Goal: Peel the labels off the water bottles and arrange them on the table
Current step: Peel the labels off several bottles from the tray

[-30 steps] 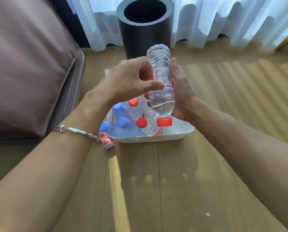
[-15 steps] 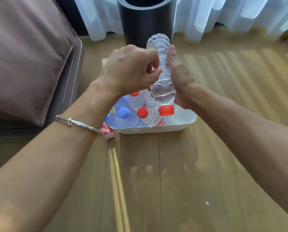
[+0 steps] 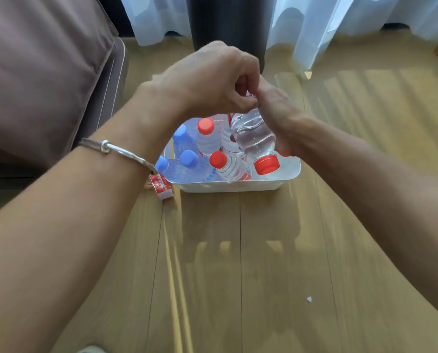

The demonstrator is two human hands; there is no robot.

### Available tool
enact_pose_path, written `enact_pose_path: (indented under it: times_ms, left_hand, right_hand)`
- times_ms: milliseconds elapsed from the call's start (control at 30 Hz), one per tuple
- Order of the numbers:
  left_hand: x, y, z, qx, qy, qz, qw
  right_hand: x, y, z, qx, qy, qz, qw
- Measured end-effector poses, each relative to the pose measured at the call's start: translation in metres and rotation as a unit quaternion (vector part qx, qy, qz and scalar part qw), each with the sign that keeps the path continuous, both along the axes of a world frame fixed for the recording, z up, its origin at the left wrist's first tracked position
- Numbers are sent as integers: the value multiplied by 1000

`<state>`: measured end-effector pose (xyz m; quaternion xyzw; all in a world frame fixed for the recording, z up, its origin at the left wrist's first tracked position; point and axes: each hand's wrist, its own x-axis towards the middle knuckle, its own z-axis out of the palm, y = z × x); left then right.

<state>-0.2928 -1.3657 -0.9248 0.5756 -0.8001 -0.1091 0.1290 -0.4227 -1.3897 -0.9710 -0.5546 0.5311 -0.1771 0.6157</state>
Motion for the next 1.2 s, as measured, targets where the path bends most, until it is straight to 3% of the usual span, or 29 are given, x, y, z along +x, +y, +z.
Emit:
enact_pose_path:
  times_ms: [133, 233, 367, 533, 767, 1000, 1200]
  left_hand:
    - [7, -1, 2, 31, 9, 18, 999]
    - [11, 0, 3, 30, 9, 34, 999]
    - [16, -2, -2, 13, 19, 59, 998]
    - [15, 3, -14, -57, 19, 66, 996]
    - [2, 12, -21, -89, -30, 80, 992]
    - [6, 15, -21, -10, -45, 55, 997]
    - [6, 17, -27, -48, -95, 47, 993]
  right_hand:
    - [-1, -7, 1, -27, -25, 5, 999]
    - [-2, -9, 1, 7, -65, 1, 998]
    - [-1, -12, 1, 59, -150, -24, 987]
    - [-1, -15, -1, 73, -181, -54, 979]
    - [-1, -20, -5, 49, -128, -48, 989]
    - [-6, -22, -6, -6, -21, 12, 1000]
    - [-1, -15, -1, -43, 60, 42, 996]
